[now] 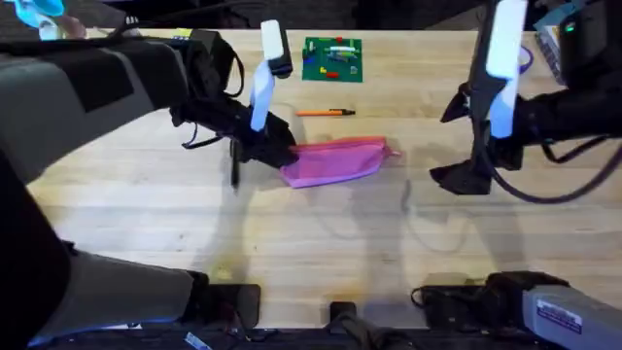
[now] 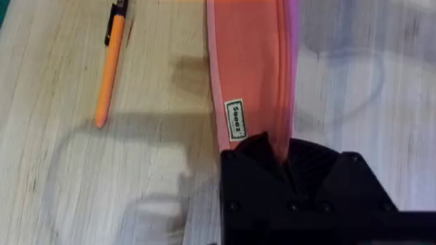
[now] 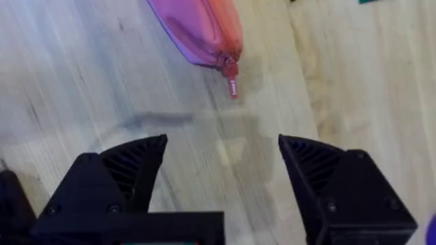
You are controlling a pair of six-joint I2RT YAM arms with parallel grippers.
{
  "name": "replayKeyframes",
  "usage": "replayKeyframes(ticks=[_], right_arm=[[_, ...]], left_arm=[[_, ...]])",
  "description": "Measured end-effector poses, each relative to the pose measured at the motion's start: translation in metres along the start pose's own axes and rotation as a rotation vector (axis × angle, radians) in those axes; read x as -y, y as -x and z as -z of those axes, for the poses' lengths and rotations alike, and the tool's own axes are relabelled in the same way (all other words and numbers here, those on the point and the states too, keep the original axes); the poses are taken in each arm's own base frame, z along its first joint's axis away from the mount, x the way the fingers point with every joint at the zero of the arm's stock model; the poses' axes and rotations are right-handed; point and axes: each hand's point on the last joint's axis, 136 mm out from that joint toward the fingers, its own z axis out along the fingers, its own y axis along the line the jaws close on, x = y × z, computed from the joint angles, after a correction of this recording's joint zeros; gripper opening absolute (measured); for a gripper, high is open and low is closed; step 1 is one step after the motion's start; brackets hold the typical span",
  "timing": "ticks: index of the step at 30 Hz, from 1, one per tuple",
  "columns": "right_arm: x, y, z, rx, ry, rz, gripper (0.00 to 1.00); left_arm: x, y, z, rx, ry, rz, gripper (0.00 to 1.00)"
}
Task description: Unzip the bag, pick up the pens from the table one at a time and place them inside, then zip the bag closed.
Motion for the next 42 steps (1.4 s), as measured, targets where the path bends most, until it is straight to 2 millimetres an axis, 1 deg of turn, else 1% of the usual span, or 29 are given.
replayKeyframes(ticks=[5, 10, 18, 23, 35, 38, 42], right_arm=[[-0.002, 0.000, -0.015, 0.022, 0.070, -0.027, 0.997], [0.004, 0.003, -0.029, 0.056, 0.101, -0.036, 0.998], [0.006, -0.002, -0.048, 0.055, 0.152, -0.061, 0.998], [0.009, -0.005, -0.057, 0.053, 0.163, -0.054, 0.997], [0.020, -0.013, -0.086, 0.052, 0.184, -0.059, 0.997], [0.022, -0.013, -0.093, 0.055, 0.183, -0.050, 0.997], [0.021, -0.007, -0.102, 0.061, 0.190, -0.022, 0.998]], left_arm=[[0.000, 0.000, 0.000, 0.000, 0.000, 0.000, 0.042], [0.000, 0.000, 0.000, 0.000, 0.000, 0.000, 0.042], [0.000, 0.000, 0.000, 0.000, 0.000, 0.000, 0.042], [0.000, 0.000, 0.000, 0.000, 0.000, 0.000, 0.042], [0.000, 0.000, 0.000, 0.000, 0.000, 0.000, 0.042], [0.000, 0.000, 0.000, 0.000, 0.000, 0.000, 0.042], [0.000, 0.000, 0.000, 0.000, 0.000, 0.000, 0.042]])
